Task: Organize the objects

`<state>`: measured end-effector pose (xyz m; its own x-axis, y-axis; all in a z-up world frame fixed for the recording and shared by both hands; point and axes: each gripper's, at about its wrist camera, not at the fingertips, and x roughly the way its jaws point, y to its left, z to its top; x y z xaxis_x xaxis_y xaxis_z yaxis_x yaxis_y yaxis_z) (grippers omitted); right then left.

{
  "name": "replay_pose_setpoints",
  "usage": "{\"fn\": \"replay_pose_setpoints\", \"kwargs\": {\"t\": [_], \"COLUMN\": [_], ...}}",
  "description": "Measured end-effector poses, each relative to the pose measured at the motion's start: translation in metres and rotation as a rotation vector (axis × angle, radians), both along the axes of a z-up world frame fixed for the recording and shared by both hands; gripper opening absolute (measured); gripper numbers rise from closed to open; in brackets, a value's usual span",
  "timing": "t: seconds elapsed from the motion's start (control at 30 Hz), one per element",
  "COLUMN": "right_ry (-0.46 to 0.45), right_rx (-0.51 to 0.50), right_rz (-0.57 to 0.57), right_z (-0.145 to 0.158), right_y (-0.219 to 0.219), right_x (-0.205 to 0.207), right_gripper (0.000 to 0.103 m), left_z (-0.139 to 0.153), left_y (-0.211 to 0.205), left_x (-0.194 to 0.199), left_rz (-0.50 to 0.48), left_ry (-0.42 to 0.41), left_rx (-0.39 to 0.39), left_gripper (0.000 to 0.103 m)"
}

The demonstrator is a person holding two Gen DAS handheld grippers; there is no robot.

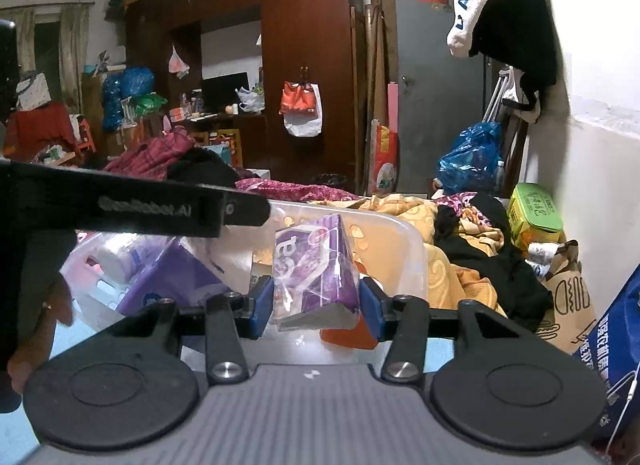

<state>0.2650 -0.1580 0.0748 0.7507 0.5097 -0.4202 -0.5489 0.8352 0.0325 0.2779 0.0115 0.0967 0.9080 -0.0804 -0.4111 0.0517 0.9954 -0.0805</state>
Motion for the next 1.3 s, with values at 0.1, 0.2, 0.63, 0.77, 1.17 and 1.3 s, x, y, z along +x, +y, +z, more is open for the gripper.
{"fn": "replay_pose_setpoints", "kwargs": {"t": [0.1, 0.2, 0.63, 0.77, 1.17, 1.3], "right_ry": [-0.018, -0.057, -0.059, -0.088, -0.077, -0.110], "right_rx": [0.006, 0.032, 0.052, 0.043, 0.075, 0.037], "right_rz": [-0.019, -0.030, -0.045, -0.060, -0.160, -0.195], "right_z": [0.001, 0.003, 0.009, 0.016, -0.003, -0.005], "right_y": [-0.001, -0.006, -0.013, -0.020, -0.052, -0.041], "right_x": [-0.001, -0.006, -0.017, -0.043, -0.147, -0.156], "right_gripper": [0.086, 0.103, 0.103, 0.103, 0.103, 0.103], "left_z": [0.002, 0.004, -0.001, -0.003, -0.014, -0.016], "left_y": [0.004, 0.014, 0.039, 0.048, 0.048, 0.038], "left_x": [-0.004, -0.012, -0.050, -0.082, -0.207, -0.211], "left_rz": [0.022, 0.026, 0.081, 0.072, 0.123, 0.141], "left_ry": [-0.033, -0.064, -0.140, -0.163, -0.247, -0.224], "left_rx": [-0.010, -0.053, -0.013, 0.047, 0.144, 0.127], "left_gripper": [0.092, 0.103, 0.103, 0.103, 0.103, 0.103]}}
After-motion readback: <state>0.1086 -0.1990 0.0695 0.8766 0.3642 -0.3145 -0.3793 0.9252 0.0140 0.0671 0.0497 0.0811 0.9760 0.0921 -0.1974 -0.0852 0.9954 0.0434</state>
